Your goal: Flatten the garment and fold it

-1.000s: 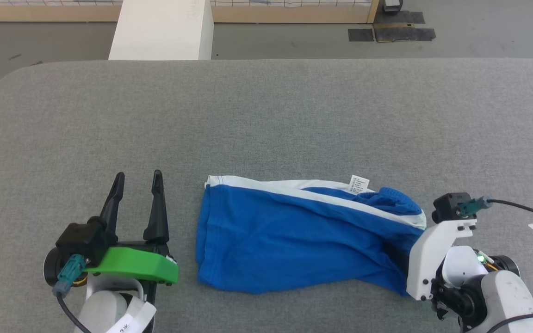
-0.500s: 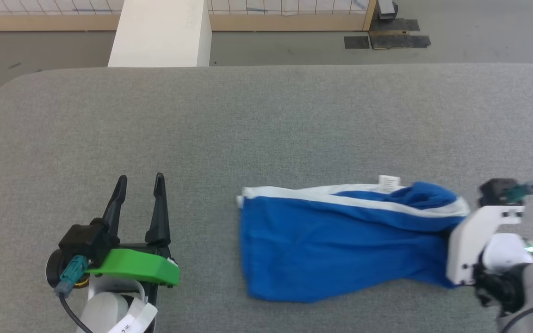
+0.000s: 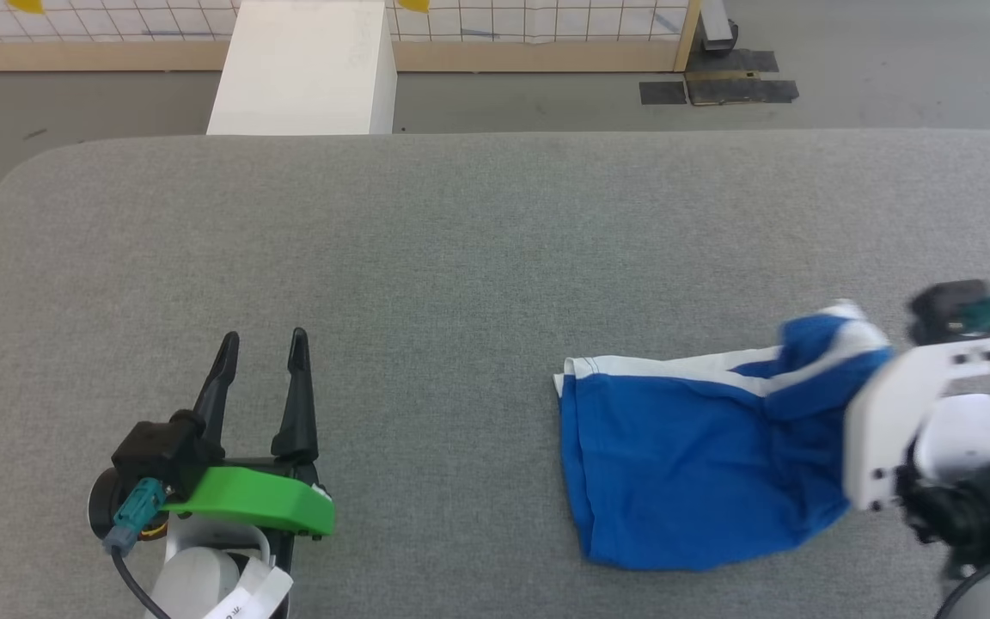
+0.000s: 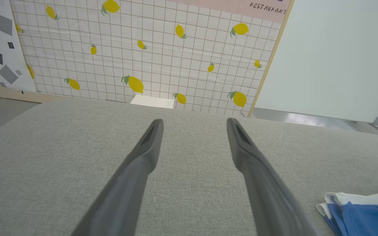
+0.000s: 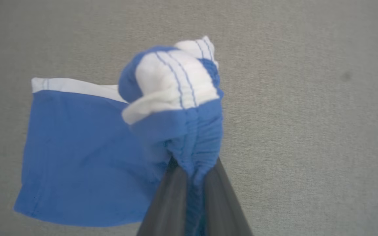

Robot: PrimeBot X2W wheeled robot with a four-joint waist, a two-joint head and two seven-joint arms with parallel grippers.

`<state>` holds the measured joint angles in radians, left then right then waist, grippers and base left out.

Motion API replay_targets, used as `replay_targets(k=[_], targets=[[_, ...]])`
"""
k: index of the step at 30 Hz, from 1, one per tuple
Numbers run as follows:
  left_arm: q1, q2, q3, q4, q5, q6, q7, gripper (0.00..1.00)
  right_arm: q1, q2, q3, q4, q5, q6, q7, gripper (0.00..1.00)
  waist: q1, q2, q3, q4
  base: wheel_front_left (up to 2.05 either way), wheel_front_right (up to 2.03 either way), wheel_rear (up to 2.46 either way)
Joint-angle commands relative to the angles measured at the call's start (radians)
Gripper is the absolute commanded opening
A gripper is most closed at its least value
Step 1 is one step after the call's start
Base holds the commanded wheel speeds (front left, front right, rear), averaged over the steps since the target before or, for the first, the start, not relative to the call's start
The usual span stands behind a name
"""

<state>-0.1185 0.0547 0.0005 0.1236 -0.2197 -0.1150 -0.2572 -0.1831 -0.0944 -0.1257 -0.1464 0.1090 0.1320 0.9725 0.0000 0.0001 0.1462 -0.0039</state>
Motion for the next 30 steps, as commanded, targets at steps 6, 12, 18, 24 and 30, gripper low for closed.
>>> replay_targets(k=[6,12,18,24,30], targets=[[-0.009,-0.004,-0.005,0.001,-0.001,-0.009,-0.005,1.00,-0.007,0.000,0.221,-0.084,0.061,-0.001,0.054,0.00,0.0000,-0.0001,0.021,0.017,0.00,0.00,0.00],[-0.030,-0.004,-0.021,-0.005,-0.011,-0.008,-0.005,1.00,-0.070,-0.005,0.384,0.009,0.076,-0.001,0.055,0.00,0.0000,-0.0001,0.053,0.044,0.00,0.00,0.00],[-0.041,-0.004,-0.038,-0.008,-0.021,0.002,-0.005,1.00,-0.111,0.005,0.463,0.151,0.091,-0.001,0.037,0.00,0.0000,-0.0001,0.077,0.072,0.00,0.00,0.00],[-0.038,-0.004,-0.033,-0.005,-0.023,0.007,-0.005,1.00,-0.117,0.012,0.496,0.211,0.142,-0.001,0.009,1.00,0.0000,-0.0001,0.074,0.073,0.00,0.00,0.00],[-0.022,-0.004,-0.019,-0.006,-0.018,0.011,-0.005,1.00,-0.086,0.000,0.490,0.111,0.222,-0.001,-0.038,1.00,0.0000,-0.0001,0.040,0.043,0.00,0.00,0.00]])
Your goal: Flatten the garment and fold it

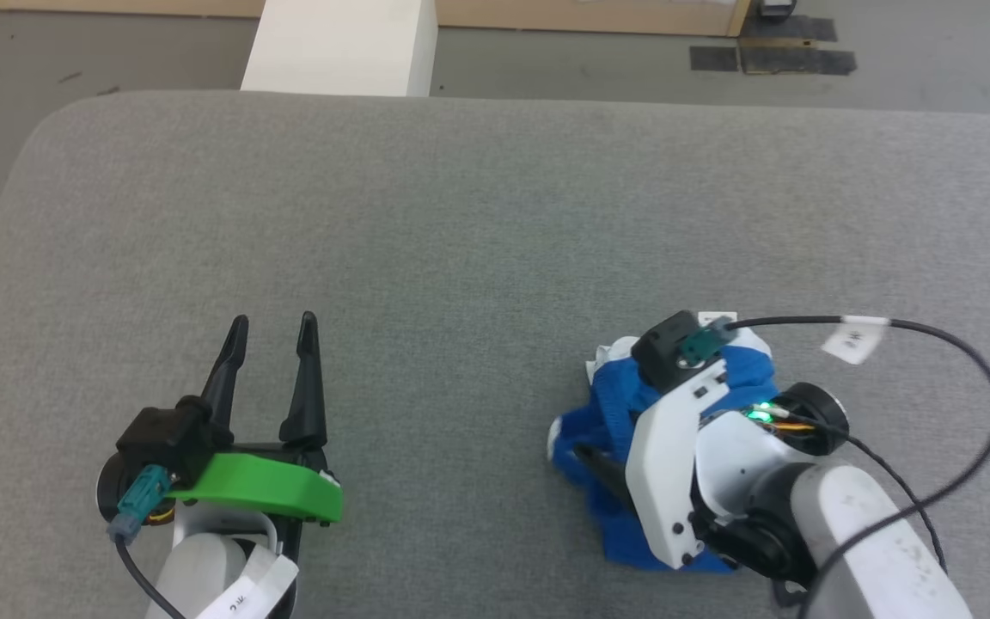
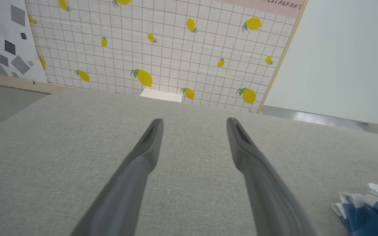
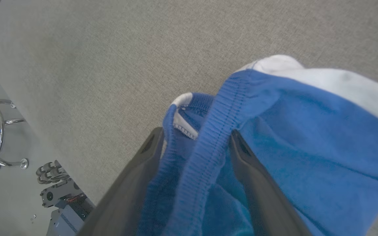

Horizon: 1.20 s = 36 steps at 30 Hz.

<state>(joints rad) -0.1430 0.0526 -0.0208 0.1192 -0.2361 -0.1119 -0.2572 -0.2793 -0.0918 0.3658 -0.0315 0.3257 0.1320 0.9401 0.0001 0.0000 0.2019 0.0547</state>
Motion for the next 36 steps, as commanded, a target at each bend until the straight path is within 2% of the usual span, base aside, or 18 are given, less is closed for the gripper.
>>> replay_targets(k=[1,5,10,13,16,18,21,26,36], targets=[[0.006,-0.002,0.006,-0.003,0.000,0.007,-0.005,1.00,0.020,-0.008,-0.004,-0.037,0.020,-0.001,-0.017,1.00,-0.0001,0.0000,-0.021,-0.023,0.00,0.00,0.00],[0.014,-0.002,0.017,-0.010,0.006,0.005,-0.005,1.00,0.059,-0.004,-0.077,-0.162,0.073,-0.001,-0.105,1.00,-0.0001,0.0000,-0.040,-0.052,0.00,0.00,0.00],[0.019,-0.002,0.025,-0.014,0.008,0.002,-0.005,1.00,0.109,0.032,-0.270,-0.239,0.153,-0.001,-0.280,1.00,-0.0001,0.0000,-0.054,-0.083,0.00,0.00,0.00],[0.021,-0.002,0.023,-0.014,0.009,0.000,-0.005,1.00,0.132,0.040,-0.380,-0.219,0.204,-0.001,-0.359,1.00,-0.0001,0.0000,-0.060,-0.096,0.00,0.00,0.00],[0.023,-0.002,0.023,-0.016,0.009,-0.001,-0.005,1.00,0.156,0.041,-0.474,-0.142,0.336,-0.001,-0.434,1.00,-0.0001,0.0000,-0.063,-0.106,0.00,0.00,0.00],[0.024,-0.002,0.024,-0.017,0.010,-0.002,-0.005,1.00,0.167,0.041,-0.508,-0.073,0.417,-0.001,-0.446,1.00,-0.0001,0.0000,-0.062,-0.112,0.00,0.00,0.00],[0.022,-0.002,0.023,-0.020,0.011,-0.002,-0.005,1.00,0.169,0.041,-0.537,0.029,0.516,-0.001,-0.428,1.00,-0.0001,0.0000,-0.058,-0.115,0.00,0.00,0.00],[0.014,-0.002,0.018,-0.026,0.010,-0.002,-0.005,1.00,0.139,0.041,-0.544,0.183,0.644,-0.001,-0.331,1.00,-0.0001,0.0000,-0.041,-0.113,0.00,0.00,0.00],[0.001,-0.002,0.005,-0.026,0.003,0.002,-0.005,1.00,0.043,0.041,-0.509,0.361,0.570,-0.001,-0.141,1.00,-0.0001,0.0000,-0.016,-0.082,0.00,0.00,0.00]])
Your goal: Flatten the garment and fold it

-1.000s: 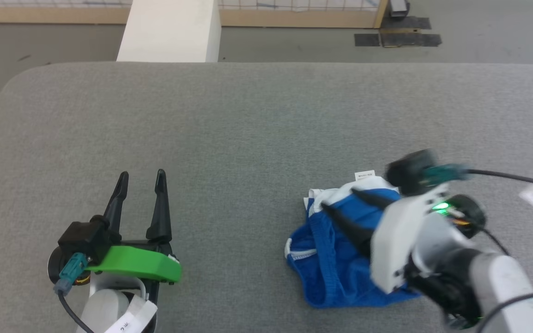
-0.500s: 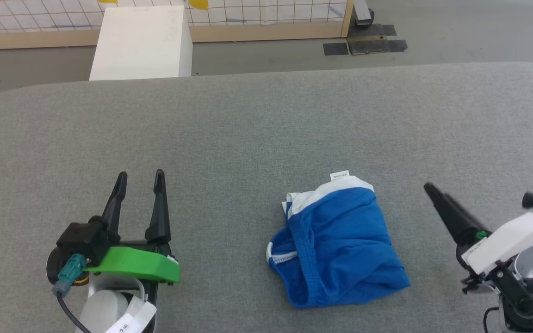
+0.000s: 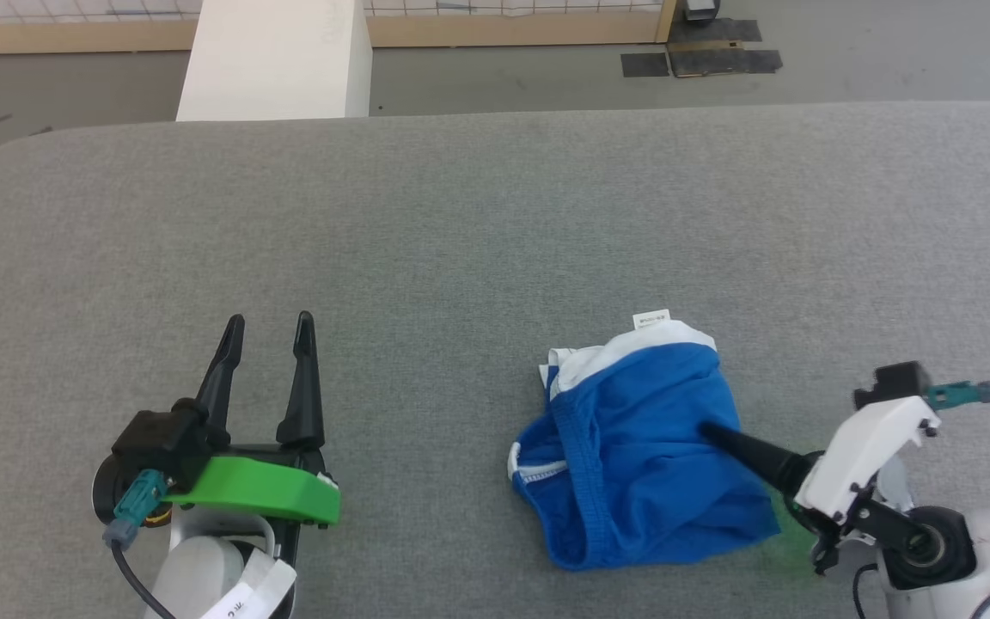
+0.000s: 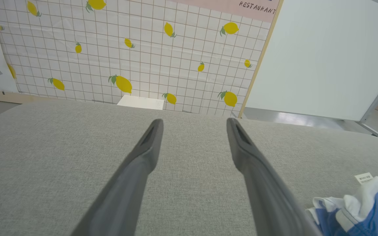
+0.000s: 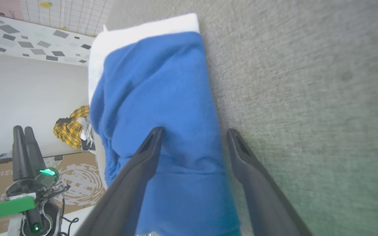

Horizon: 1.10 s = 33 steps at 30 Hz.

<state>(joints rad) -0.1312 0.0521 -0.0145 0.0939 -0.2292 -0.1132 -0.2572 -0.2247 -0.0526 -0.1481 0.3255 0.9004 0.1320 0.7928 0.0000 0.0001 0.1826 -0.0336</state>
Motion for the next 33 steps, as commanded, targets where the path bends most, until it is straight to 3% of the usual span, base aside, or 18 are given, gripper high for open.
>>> replay_targets(k=[1,8,9,10,11,12,20,26,33], targets=[[-0.011,-0.002,-0.003,0.000,-0.005,0.003,-0.005,1.00,-0.017,0.002,0.015,0.014,-0.007,-0.001,0.021,1.00,0.0000,-0.0001,0.004,0.010,0.00,0.00,0.00],[-0.009,-0.002,-0.007,0.003,-0.010,0.007,-0.005,1.00,-0.046,0.002,0.111,0.058,-0.037,-0.001,0.077,1.00,0.0000,-0.0001,0.001,0.027,0.00,0.00,0.00],[-0.008,-0.002,-0.008,0.003,-0.011,0.008,-0.005,1.00,-0.052,0.002,0.129,0.058,-0.041,-0.001,0.077,0.80,0.0000,-0.0001,0.001,0.027,0.00,0.00,0.00],[-0.008,-0.002,-0.008,0.003,-0.011,0.009,-0.005,1.00,-0.057,0.002,0.143,0.057,-0.042,-0.001,0.075,0.45,0.0000,-0.0001,0.001,0.027,0.00,0.00,0.00],[-0.007,-0.002,-0.008,0.003,-0.011,0.009,-0.005,1.00,-0.062,0.002,0.158,0.053,-0.047,-0.001,0.072,0.35,0.0000,-0.0001,0.001,0.027,0.00,0.00,0.00],[-0.006,-0.002,-0.007,0.002,-0.012,0.010,-0.005,1.00,-0.068,0.002,0.176,0.044,-0.063,-0.001,0.065,0.00,0.0000,-0.0001,0.001,0.025,0.00,0.00,0.00],[-0.001,-0.002,0.007,-0.010,-0.004,0.013,-0.005,1.00,-0.117,-0.024,0.300,-0.080,-0.296,-0.001,0.027,0.00,0.0000,-0.0001,0.014,-0.050,0.00,0.00,0.00],[-0.020,-0.001,0.022,-0.021,0.022,0.005,-0.005,1.00,-0.192,-0.145,0.423,-0.134,-0.453,-0.001,0.005,0.00,0.0000,-0.0001,0.040,-0.165,0.00,0.00,0.00],[-0.068,0.019,0.015,-0.037,0.054,-0.005,-0.005,1.00,-0.318,-0.311,0.533,-0.067,-0.570,-0.001,-0.039,0.00,0.0000,-0.0001,0.100,-0.321,0.00,0.00,0.00]])
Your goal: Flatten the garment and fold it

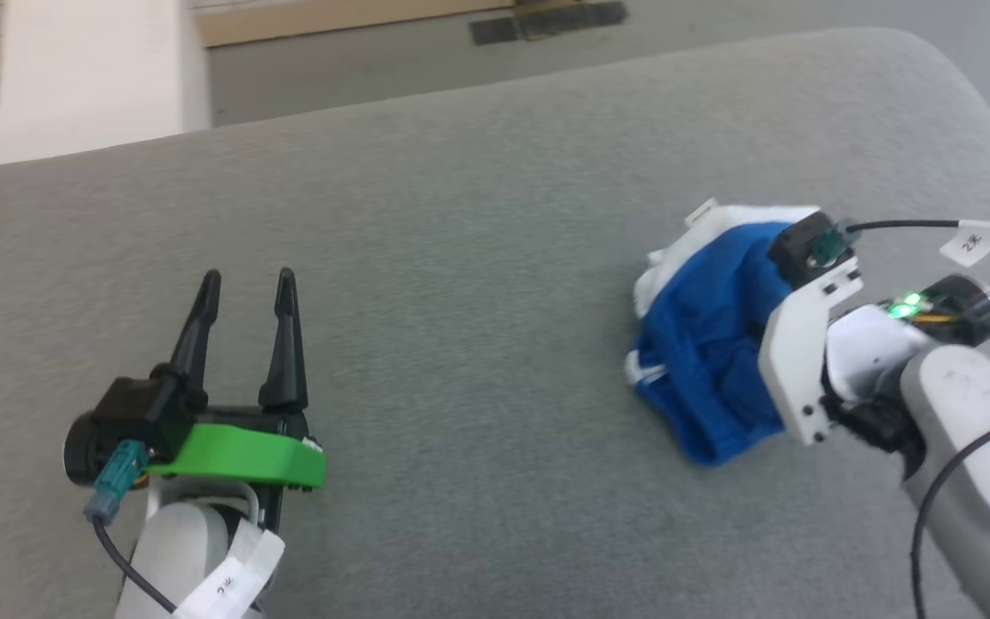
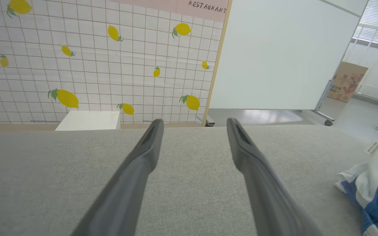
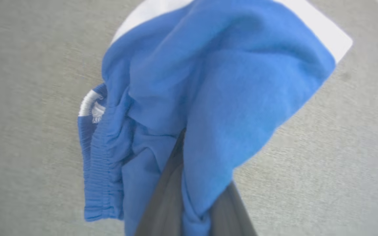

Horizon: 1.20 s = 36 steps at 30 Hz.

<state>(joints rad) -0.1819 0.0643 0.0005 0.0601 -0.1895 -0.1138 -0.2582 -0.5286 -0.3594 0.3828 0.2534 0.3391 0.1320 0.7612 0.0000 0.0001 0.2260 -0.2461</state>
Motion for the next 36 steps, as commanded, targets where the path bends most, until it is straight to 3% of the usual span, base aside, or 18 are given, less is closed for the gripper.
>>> replay_targets(k=[1,6,11,19,26,27,28,29,36], targets=[[-0.025,0.011,-0.003,-0.004,0.019,-0.005,-0.004,1.00,-0.029,-0.023,0.012,0.022,-0.021,-0.001,-0.016,0.00,0.0000,-0.0001,0.066,-0.125,0.00,0.00,0.00],[-0.064,0.041,-0.022,-0.011,0.039,-0.008,-0.004,1.00,-0.118,-0.091,0.047,0.140,-0.056,-0.001,-0.096,0.00,0.0000,-0.0001,0.128,-0.212,0.00,0.00,0.00],[-0.099,0.074,-0.034,-0.026,0.054,-0.009,0.020,1.00,-0.223,-0.111,0.040,0.307,-0.128,-0.001,-0.231,0.00,0.0000,-0.0001,0.189,-0.256,0.00,0.00,0.00],[-0.129,0.108,-0.056,-0.082,0.070,-0.009,0.074,1.00,-0.344,-0.073,-0.101,0.570,-0.235,-0.001,-0.444,0.00,0.0000,-0.0001,0.258,-0.234,0.00,0.00,0.00],[-0.128,0.113,-0.065,-0.103,0.067,-0.003,0.088,1.00,-0.397,-0.064,-0.181,0.717,-0.296,-0.001,-0.531,0.00,0.0000,-0.0001,0.262,-0.184,0.00,0.00,0.00],[-0.125,0.111,-0.068,-0.103,0.066,-0.002,0.087,1.00,-0.402,-0.067,-0.197,0.741,-0.305,-0.001,-0.531,0.04,0.0000,-0.0001,0.258,-0.175,0.00,0.00,0.00],[-0.124,0.109,-0.070,-0.101,0.063,-0.001,0.084,1.00,-0.406,-0.073,-0.212,0.760,-0.314,-0.001,-0.528,0.33,0.0000,-0.0001,0.253,-0.167,0.00,0.00,0.00],[-0.122,0.105,-0.072,-0.096,0.060,0.000,0.079,1.00,-0.411,-0.079,-0.230,0.781,-0.329,-0.001,-0.530,1.00,0.0000,-0.0001,0.245,-0.157,0.00,0.00,0.00],[-0.094,0.077,-0.078,-0.055,0.035,0.008,0.038,1.00,-0.405,-0.149,-0.321,0.814,-0.455,-0.001,-0.545,1.00,0.0000,-0.0001,0.157,-0.103,0.00,0.00,0.00]])
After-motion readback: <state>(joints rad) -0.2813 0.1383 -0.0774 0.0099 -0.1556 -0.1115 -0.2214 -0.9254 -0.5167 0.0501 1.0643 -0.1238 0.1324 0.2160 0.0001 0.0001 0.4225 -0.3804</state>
